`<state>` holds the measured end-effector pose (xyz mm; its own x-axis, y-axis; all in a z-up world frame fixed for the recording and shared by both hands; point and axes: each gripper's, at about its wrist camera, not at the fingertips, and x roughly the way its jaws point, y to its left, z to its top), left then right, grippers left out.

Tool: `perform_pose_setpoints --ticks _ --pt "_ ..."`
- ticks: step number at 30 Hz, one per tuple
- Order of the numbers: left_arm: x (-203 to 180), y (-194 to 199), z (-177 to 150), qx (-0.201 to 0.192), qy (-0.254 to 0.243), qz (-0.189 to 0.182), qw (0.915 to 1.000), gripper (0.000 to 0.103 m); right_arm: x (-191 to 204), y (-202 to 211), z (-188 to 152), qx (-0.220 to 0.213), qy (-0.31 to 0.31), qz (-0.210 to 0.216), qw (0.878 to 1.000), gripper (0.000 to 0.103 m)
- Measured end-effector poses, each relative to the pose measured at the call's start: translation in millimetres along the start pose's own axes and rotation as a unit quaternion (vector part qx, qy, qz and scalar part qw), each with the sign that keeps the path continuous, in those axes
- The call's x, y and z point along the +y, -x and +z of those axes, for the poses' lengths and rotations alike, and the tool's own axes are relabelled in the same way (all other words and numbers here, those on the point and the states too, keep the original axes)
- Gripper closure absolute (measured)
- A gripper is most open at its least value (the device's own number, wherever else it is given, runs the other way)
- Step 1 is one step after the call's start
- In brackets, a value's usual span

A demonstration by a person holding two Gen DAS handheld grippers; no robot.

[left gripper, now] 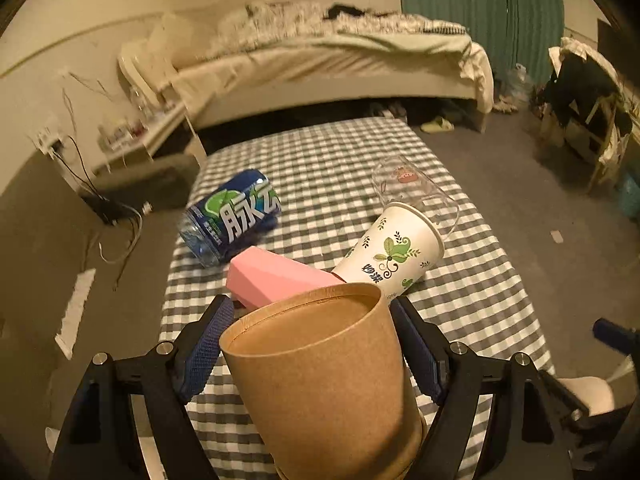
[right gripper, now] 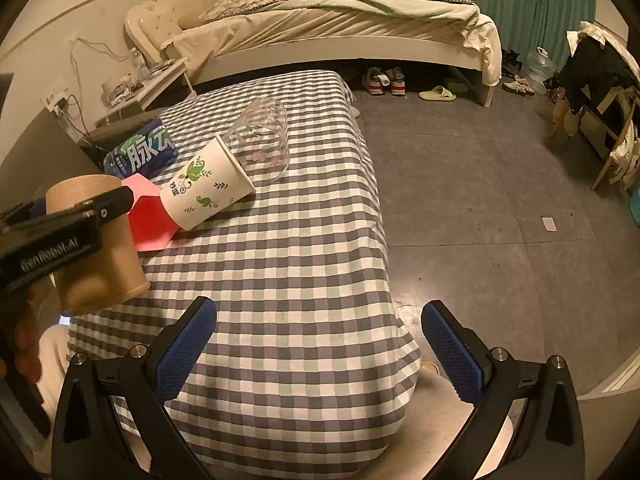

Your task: Flip cup upside down

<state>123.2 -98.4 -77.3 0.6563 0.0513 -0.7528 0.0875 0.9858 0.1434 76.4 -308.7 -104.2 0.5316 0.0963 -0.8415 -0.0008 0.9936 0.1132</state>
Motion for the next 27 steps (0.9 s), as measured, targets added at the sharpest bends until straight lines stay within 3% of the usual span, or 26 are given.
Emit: perform_pose_setpoints --ticks 4,7,17,21,24,27 --pt "-5.0 -0.1 -21.1 -0.033 -0.004 0.007 0.9994 0.021 0.0 -2.8 -0.8 0.003 0.000 -0.001 1.000 0.000" --pt "-3.0 -7.4 -37.2 -0.016 0.001 0.007 0.9998 0.021 -1.9 -3.7 -1.0 0.003 -0.006 0.001 1.000 0.000" --pt "-6.1 10.6 -54.6 -0.037 -0.008 0.005 0.9993 0.021 -2.8 -2.8 -0.2 0.001 -0.008 0.002 1.000 0.000" --pt "-7.1 4.9 -62.3 -0.007 0.007 -0.033 0.9994 0.021 0.9 0.8 -0.4 -0.002 -0.005 -0.001 1.000 0.000" --pt "-10.0 5.7 -63.9 -0.008 0.005 -0.033 0.9994 0.020 1.0 3.5 -1.5 -0.004 -0.006 -0.002 1.000 0.000" --pt "-11.1 10.9 -59.5 -0.018 -0.001 -0.036 0.9992 0.012 -0.3 8.1 -2.3 -0.007 -0.008 -0.006 1.000 0.000"
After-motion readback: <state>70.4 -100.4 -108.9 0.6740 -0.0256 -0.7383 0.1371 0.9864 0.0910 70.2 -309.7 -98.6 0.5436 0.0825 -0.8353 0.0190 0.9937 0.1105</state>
